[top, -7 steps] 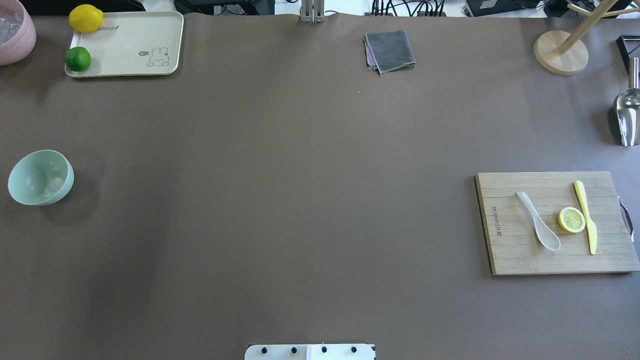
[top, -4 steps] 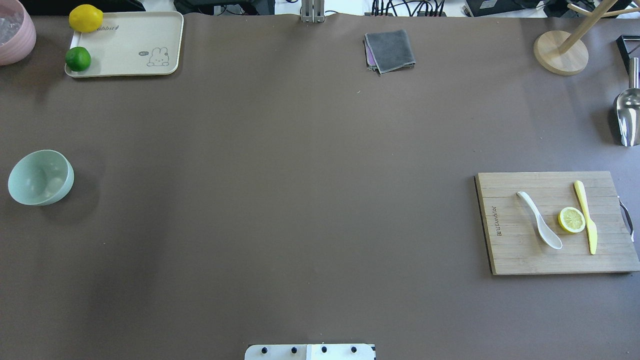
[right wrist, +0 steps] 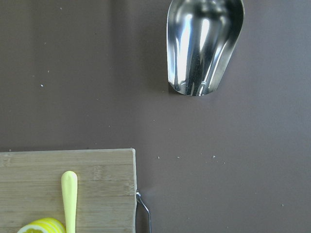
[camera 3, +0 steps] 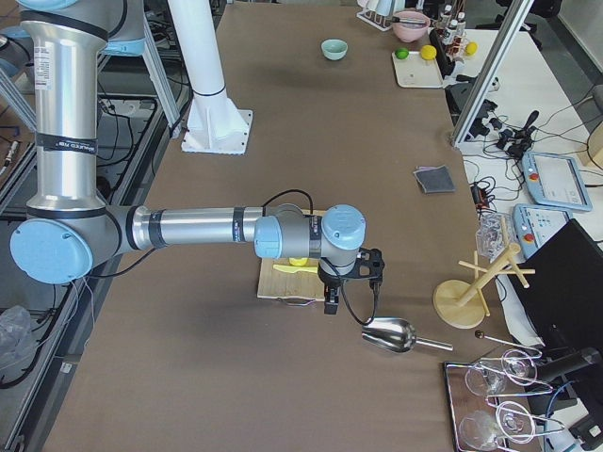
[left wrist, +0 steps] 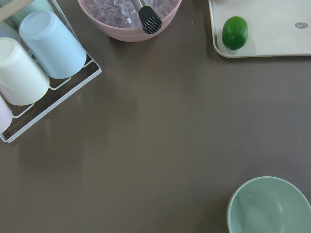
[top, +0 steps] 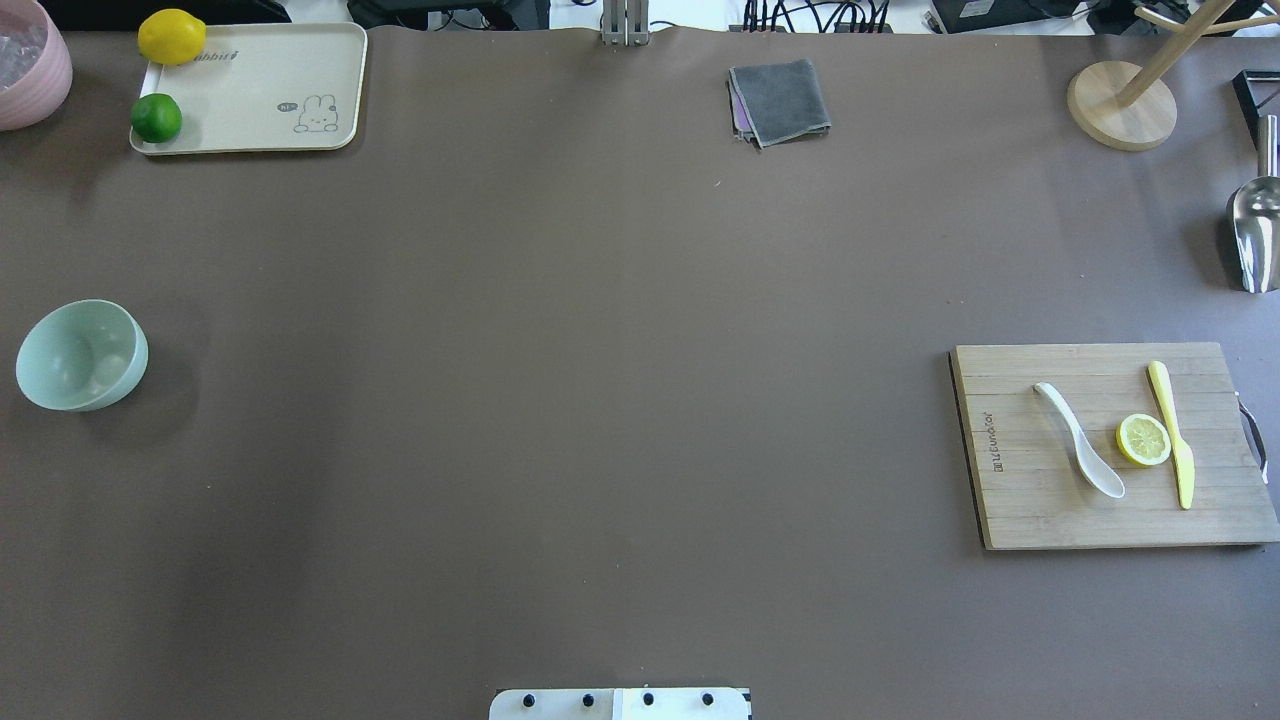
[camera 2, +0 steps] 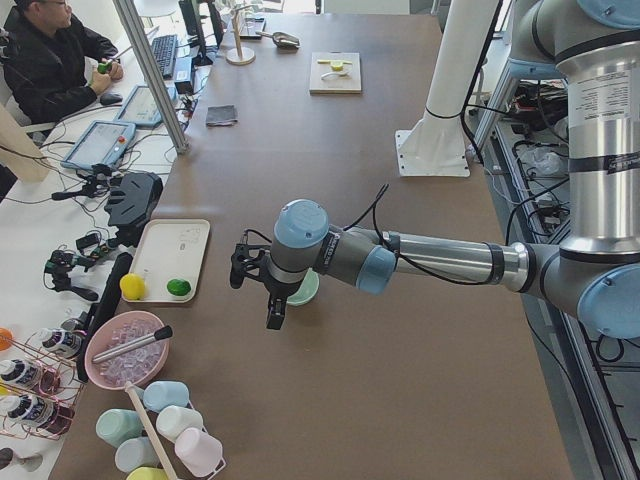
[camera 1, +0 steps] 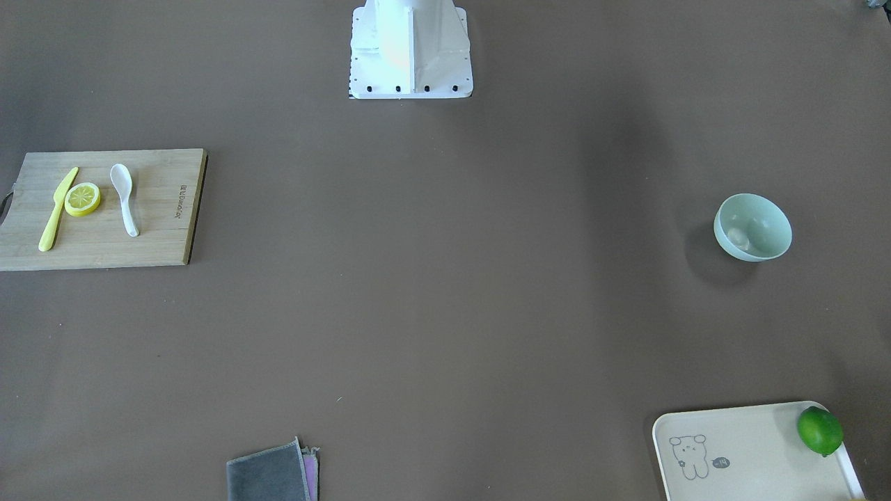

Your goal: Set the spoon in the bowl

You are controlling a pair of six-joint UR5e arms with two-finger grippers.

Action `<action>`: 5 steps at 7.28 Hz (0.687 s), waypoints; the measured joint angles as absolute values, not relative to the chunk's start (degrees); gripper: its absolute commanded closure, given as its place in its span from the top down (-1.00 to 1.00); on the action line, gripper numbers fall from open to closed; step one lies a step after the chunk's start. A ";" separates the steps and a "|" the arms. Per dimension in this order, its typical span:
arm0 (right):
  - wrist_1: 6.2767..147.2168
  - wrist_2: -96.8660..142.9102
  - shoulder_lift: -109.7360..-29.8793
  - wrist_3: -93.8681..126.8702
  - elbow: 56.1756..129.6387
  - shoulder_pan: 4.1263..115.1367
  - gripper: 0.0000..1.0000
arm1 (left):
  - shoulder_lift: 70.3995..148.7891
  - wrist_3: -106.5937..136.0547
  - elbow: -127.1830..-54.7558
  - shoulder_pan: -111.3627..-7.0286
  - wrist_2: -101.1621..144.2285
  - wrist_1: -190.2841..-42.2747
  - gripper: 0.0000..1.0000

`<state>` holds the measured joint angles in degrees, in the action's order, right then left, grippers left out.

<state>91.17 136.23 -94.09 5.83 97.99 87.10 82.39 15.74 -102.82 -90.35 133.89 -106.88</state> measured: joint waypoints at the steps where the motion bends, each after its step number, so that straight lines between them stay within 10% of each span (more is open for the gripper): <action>1: 91.15 136.55 -94.14 5.82 97.98 87.10 1.00 | 82.38 15.57 -102.62 -90.35 133.91 -107.10 0.95; 5: 91.07 138.68 -94.11 6.02 98.31 87.13 1.00 | 82.52 15.24 -102.62 -90.35 134.03 -107.21 0.95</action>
<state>91.07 138.68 -94.11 6.02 98.31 87.13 82.52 15.24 -102.62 -90.35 134.03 -107.21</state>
